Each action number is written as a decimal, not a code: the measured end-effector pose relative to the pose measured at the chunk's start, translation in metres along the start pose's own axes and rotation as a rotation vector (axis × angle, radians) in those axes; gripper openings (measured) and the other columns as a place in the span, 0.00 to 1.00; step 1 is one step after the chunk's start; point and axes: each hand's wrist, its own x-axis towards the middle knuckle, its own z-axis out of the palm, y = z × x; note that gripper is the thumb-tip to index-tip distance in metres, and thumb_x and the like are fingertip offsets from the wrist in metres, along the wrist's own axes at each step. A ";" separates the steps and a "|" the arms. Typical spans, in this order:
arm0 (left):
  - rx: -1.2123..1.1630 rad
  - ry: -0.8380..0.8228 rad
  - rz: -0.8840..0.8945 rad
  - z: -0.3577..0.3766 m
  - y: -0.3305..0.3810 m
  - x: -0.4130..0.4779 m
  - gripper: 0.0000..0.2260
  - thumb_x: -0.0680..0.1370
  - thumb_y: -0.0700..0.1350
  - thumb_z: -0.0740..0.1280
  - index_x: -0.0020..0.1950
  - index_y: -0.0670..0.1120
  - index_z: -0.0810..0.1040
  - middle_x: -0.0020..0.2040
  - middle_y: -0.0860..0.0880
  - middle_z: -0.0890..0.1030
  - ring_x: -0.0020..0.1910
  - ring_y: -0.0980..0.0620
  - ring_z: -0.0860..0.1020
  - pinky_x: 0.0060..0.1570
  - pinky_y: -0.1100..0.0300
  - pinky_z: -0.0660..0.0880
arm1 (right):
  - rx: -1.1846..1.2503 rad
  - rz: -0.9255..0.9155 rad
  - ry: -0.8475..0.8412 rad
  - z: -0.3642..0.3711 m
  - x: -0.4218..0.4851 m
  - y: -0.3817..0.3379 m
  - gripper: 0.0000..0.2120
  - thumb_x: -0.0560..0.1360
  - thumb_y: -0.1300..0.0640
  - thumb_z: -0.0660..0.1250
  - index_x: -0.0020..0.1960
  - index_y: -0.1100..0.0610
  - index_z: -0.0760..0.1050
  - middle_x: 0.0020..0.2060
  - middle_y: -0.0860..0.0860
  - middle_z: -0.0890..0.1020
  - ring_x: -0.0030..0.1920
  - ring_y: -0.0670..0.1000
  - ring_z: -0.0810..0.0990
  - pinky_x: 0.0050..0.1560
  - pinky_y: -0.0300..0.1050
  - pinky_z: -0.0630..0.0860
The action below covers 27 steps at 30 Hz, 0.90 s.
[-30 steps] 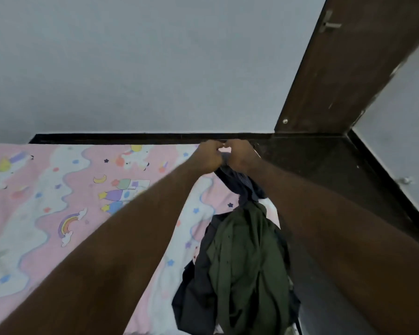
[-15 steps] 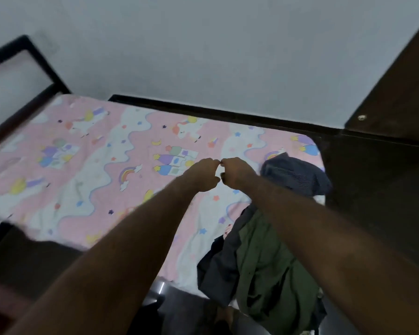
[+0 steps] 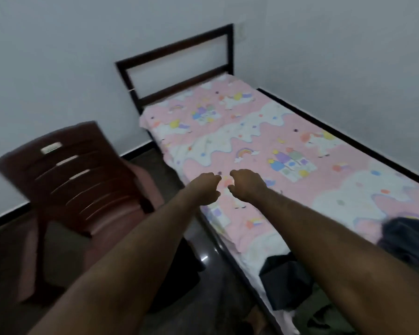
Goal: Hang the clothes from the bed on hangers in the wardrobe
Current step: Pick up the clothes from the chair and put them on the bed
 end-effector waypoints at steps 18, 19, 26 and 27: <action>-0.083 0.345 -0.905 0.051 -0.269 -0.517 0.25 0.78 0.53 0.65 0.73 0.46 0.66 0.71 0.44 0.68 0.72 0.44 0.63 0.67 0.46 0.68 | -0.234 -0.951 -0.026 0.075 -0.187 -0.515 0.30 0.78 0.36 0.58 0.74 0.51 0.63 0.66 0.56 0.74 0.64 0.60 0.73 0.60 0.56 0.69; -0.061 0.378 -0.953 0.050 -0.275 -0.533 0.25 0.79 0.54 0.64 0.73 0.46 0.66 0.71 0.44 0.67 0.73 0.44 0.62 0.67 0.46 0.67 | -0.230 -0.983 -0.018 0.076 -0.194 -0.531 0.32 0.78 0.36 0.57 0.76 0.51 0.59 0.68 0.56 0.72 0.66 0.60 0.72 0.61 0.57 0.68; 0.037 0.471 -1.345 0.041 -0.322 -0.663 0.24 0.79 0.55 0.64 0.72 0.46 0.66 0.71 0.44 0.67 0.75 0.43 0.59 0.69 0.41 0.63 | -0.207 -1.259 0.015 0.081 -0.234 -0.667 0.35 0.78 0.34 0.55 0.79 0.50 0.53 0.76 0.57 0.61 0.74 0.59 0.62 0.69 0.60 0.62; 0.057 0.467 -1.383 0.039 -0.331 -0.676 0.24 0.79 0.55 0.64 0.72 0.46 0.66 0.72 0.44 0.66 0.75 0.43 0.58 0.69 0.40 0.62 | -0.204 -1.300 0.025 0.082 -0.235 -0.687 0.35 0.78 0.33 0.55 0.79 0.50 0.53 0.76 0.57 0.60 0.74 0.59 0.61 0.70 0.60 0.62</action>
